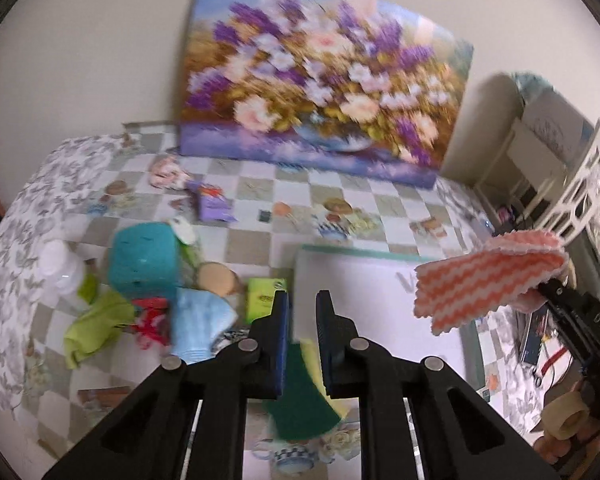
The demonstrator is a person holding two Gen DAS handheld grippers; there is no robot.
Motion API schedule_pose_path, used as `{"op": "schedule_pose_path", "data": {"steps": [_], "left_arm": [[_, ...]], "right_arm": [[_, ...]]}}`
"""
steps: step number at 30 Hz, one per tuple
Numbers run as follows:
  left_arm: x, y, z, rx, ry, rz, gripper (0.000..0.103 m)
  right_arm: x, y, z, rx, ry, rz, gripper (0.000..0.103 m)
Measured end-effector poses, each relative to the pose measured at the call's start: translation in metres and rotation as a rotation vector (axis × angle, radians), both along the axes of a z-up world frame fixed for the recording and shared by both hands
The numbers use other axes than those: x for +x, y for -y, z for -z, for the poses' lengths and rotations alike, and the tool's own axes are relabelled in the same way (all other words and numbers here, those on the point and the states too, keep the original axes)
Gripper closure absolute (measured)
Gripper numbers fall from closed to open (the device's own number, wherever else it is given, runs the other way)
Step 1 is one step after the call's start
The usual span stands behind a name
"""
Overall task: Organize soft objects
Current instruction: 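Carry the pink cloth and sponge over the white tray with both grippers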
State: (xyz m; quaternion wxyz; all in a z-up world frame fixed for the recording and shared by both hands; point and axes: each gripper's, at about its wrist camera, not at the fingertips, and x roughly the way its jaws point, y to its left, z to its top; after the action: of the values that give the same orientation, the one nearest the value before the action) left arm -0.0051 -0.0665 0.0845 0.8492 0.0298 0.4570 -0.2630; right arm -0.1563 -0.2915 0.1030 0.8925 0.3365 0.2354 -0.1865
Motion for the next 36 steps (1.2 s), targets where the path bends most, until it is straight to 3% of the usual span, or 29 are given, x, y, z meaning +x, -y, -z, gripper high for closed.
{"op": "schedule_pose_path", "data": {"steps": [6, 13, 18, 25, 28, 36], "left_arm": [[0.0, 0.022, 0.039, 0.062, -0.09, 0.05, 0.089], [0.007, 0.009, 0.068, 0.097, -0.201, 0.006, 0.088], [0.009, 0.002, 0.082, 0.117, -0.255, -0.014, 0.066], [0.011, 0.0, 0.101, 0.144, -0.334, -0.015, 0.064], [0.011, -0.001, 0.108, 0.112, -0.382, -0.014, 0.064], [0.013, -0.001, 0.112, 0.057, -0.416, -0.013, 0.064]], "right_arm": [[0.003, 0.017, 0.023, 0.031, -0.131, 0.022, 0.092], [0.018, 0.011, 0.064, 0.08, -0.353, -0.026, 0.092], [0.022, 0.004, 0.083, 0.093, -0.45, -0.044, 0.092], [0.025, 0.0, 0.089, 0.093, -0.491, -0.064, 0.09], [0.026, -0.002, 0.09, 0.09, -0.497, -0.069, 0.09], [0.028, -0.003, 0.091, 0.083, -0.506, -0.074, 0.09]]}}
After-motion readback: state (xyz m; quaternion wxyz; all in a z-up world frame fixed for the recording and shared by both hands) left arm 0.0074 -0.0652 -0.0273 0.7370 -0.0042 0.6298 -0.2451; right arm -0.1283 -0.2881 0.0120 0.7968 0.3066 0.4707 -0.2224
